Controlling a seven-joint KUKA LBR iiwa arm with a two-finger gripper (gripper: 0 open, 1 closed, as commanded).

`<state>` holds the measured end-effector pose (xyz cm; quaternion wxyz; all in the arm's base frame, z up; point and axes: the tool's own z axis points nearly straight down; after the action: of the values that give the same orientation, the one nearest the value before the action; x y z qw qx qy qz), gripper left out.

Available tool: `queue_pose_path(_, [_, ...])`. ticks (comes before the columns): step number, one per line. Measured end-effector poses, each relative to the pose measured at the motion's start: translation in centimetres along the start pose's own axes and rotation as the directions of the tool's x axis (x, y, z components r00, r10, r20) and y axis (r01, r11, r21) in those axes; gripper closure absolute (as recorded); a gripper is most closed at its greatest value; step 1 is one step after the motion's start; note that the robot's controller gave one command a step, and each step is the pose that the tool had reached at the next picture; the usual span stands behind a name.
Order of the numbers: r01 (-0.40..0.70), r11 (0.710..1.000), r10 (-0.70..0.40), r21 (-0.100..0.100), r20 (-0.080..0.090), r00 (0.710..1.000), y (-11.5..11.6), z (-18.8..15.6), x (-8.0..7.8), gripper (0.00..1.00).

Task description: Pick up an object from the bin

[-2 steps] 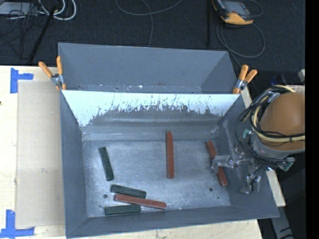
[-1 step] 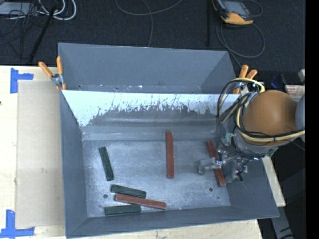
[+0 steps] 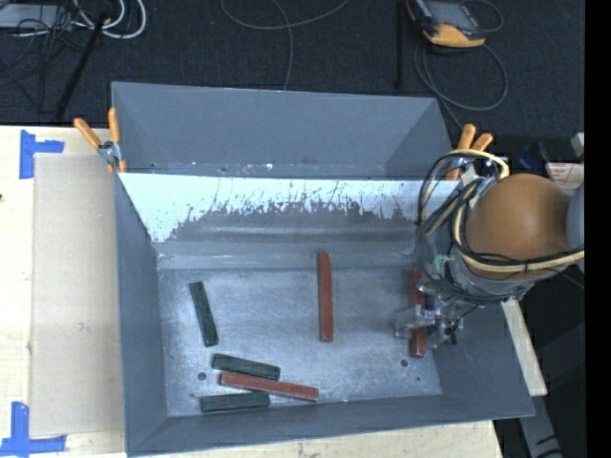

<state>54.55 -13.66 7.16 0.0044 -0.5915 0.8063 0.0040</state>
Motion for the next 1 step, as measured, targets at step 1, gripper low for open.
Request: queue_pose_path(1, [0.001, 1.0, -0.001, 0.008, -0.01, 1.0, -0.29, -11.78, -0.22, 1.0])
